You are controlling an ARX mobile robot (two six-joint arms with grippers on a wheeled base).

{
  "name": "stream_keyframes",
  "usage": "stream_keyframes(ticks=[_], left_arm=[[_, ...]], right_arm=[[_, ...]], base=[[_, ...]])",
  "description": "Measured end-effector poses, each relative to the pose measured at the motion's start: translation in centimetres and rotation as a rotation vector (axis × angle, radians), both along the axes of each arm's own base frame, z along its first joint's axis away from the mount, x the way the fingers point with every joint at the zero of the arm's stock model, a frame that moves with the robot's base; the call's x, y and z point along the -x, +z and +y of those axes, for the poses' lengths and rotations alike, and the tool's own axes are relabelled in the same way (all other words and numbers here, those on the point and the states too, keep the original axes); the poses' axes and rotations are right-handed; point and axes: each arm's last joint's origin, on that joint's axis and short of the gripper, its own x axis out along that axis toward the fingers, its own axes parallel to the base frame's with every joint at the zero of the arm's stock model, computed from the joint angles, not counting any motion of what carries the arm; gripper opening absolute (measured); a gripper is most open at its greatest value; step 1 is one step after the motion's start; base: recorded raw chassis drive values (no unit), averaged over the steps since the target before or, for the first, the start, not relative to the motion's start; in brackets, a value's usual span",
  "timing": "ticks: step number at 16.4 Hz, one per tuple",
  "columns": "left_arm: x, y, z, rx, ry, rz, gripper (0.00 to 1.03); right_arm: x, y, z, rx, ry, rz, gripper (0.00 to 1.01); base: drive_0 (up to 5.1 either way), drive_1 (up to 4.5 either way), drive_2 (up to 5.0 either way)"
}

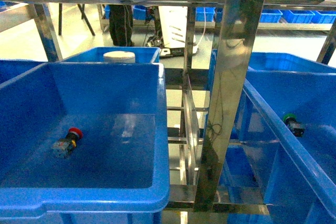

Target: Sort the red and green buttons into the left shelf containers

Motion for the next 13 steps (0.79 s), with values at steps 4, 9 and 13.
stream_keyframes(ticks=[4, 9, 13], left_arm=[[1.05, -0.06, 0.02, 0.000, 0.006, -0.004, 0.02], [1.02, -0.34, 0.00, -0.003, 0.000, 0.013, 0.60], [1.02, -0.34, 0.00, -0.004, -0.001, 0.013, 0.98]], right_arm=[[0.00, 0.00, 0.00, 0.000, 0.001, 0.000, 0.02], [0.00, 0.00, 0.00, 0.000, 0.000, 0.000, 0.02], [0.00, 0.00, 0.00, 0.000, 0.000, 0.000, 0.02]], base=[[0.0, 0.00, 0.0], [0.0, 0.00, 0.0], [0.0, 0.00, 0.0]])
